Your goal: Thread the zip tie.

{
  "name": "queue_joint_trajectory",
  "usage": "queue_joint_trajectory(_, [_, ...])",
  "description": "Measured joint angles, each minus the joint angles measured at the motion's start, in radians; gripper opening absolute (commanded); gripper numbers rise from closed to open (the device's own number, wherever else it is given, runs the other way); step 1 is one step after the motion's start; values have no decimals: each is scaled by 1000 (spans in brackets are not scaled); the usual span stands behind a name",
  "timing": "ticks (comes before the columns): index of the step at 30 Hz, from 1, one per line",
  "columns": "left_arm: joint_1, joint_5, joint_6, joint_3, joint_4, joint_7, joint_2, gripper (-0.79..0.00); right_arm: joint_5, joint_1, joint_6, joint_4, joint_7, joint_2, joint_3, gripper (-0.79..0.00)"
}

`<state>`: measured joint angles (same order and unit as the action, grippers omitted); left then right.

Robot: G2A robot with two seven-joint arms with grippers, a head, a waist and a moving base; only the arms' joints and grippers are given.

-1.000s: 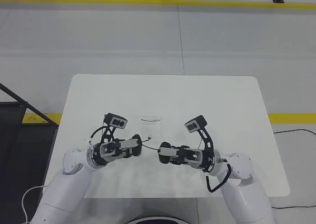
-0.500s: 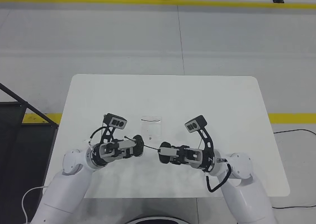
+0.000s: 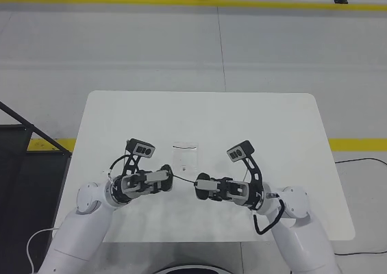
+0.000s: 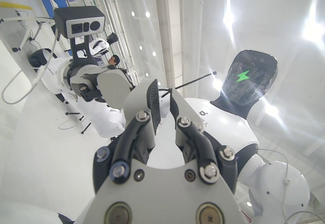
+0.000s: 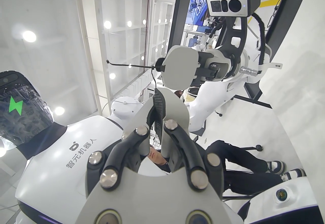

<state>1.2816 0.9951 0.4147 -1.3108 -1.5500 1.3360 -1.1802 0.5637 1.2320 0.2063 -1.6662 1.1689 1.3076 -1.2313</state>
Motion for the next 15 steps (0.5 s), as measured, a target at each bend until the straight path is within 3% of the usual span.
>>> queue_joint_trajectory(4, [-1, -2, -1, 0, -1, 1, -1, -785, 3, -1, 1, 0, -2, -3, 3, -785])
queue_joint_trajectory(15, [0, -3, 5, -10, 0, 6, -3, -785, 38, 1, 10, -11, 6, -13, -8, -785])
